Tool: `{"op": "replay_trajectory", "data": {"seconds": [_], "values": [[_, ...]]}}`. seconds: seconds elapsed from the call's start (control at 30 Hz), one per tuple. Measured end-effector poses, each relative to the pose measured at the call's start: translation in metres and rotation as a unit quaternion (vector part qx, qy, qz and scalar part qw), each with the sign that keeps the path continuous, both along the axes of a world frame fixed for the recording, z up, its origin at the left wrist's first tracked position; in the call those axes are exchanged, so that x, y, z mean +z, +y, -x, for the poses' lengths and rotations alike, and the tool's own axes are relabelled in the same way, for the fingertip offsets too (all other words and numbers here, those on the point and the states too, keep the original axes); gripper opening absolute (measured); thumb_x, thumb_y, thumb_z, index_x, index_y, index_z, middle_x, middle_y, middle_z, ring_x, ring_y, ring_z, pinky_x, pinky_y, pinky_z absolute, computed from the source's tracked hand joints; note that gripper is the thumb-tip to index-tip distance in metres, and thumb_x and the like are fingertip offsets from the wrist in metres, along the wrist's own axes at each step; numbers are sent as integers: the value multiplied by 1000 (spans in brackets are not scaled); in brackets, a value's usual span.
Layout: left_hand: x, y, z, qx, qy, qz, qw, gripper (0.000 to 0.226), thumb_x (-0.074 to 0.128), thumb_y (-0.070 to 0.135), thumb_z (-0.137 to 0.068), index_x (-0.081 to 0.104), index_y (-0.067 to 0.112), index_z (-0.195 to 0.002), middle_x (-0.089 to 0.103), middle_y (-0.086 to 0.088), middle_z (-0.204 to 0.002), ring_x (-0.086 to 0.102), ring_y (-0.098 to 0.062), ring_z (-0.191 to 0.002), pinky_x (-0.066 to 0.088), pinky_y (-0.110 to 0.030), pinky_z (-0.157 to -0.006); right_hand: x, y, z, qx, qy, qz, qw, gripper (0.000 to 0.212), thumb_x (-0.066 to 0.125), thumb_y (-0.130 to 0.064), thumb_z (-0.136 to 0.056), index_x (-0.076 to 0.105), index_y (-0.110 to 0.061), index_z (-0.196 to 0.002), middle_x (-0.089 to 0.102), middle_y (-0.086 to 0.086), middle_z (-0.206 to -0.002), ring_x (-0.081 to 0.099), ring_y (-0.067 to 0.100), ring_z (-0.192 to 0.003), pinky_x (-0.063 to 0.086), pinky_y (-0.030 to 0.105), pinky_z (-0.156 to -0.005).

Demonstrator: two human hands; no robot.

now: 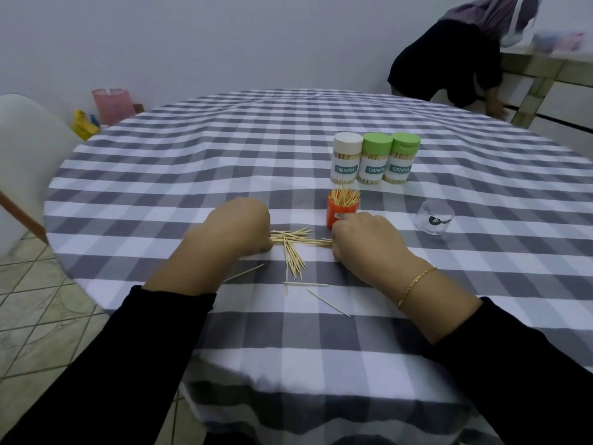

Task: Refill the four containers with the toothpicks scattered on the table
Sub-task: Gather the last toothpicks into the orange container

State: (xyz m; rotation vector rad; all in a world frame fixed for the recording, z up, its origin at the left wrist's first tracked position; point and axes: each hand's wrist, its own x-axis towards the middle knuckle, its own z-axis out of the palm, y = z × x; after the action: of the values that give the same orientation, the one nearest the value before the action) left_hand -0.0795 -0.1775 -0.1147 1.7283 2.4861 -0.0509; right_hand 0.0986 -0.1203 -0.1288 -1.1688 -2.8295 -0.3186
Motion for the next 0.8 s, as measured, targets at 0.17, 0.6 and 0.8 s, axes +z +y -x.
{"op": "replay_trajectory", "data": {"seconds": [0.17,0.6,0.8], "values": [[-5,6,-5,-2,54,-13,998,16,61,22,-89,72,11,-94,58,-2,-71,58,-19,-71,53,-29,-67,10,9,-8,-27,39,38,998,22,44,-28,-98,60,-16,-106,64,6,-99,57,25,-87,39,32,-68],[2,13,-5,-8,43,-43,998,20,58,28,-90,73,19,-99,67,-3,-89,62,-22,-83,34,-23,-49,34,39,-16,-28,491,218,843,11,52,-20,-96,61,-18,-92,67,-9,-85,60,-1,-77,48,13,-66],[5,18,-5,-8,8,-109,994,23,53,27,-93,73,20,-102,69,-4,-93,60,-24,-83,35,-26,-54,17,46,-3,-10,609,295,736,9,57,-15,-94,64,-12,-97,64,-17,-86,61,-9,-78,50,9,-68]]}}
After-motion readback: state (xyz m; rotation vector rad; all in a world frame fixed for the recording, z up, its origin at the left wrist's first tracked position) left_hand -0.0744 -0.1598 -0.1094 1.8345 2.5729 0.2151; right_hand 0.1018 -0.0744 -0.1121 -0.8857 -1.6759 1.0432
